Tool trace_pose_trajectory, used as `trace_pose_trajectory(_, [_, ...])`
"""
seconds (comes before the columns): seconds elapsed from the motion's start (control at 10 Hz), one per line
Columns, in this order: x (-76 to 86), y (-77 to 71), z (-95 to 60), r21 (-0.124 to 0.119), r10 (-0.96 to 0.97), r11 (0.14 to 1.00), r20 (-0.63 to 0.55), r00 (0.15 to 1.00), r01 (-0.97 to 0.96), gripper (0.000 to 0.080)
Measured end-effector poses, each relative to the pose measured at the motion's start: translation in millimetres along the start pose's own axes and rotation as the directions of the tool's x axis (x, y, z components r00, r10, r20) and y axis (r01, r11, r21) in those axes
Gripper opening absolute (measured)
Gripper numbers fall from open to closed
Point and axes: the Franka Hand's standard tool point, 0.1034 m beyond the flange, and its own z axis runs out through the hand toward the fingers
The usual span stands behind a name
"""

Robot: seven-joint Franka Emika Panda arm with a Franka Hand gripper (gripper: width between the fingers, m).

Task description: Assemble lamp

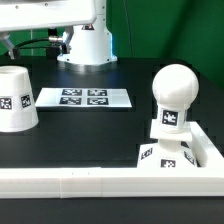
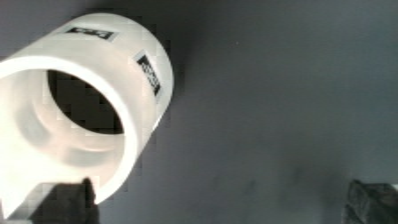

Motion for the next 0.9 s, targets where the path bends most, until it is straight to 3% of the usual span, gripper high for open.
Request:
trace_pose_trajectory(0.3, [-1.2, 3.1, 2.5, 0.002, -0.035, 0.999, 0.001, 0.999, 0.035, 0.0698])
trace_pose_trajectory(0.5, [-6.0, 16.8, 12.9, 0.006, -0.047, 0.999, 0.019, 0.999, 0.046, 0.0698])
trace_pose_trajectory(0.9, [-10.2, 22.8, 40.5, -0.011, -0.042, 0.999, 0.041, 0.998, 0.043, 0.0698])
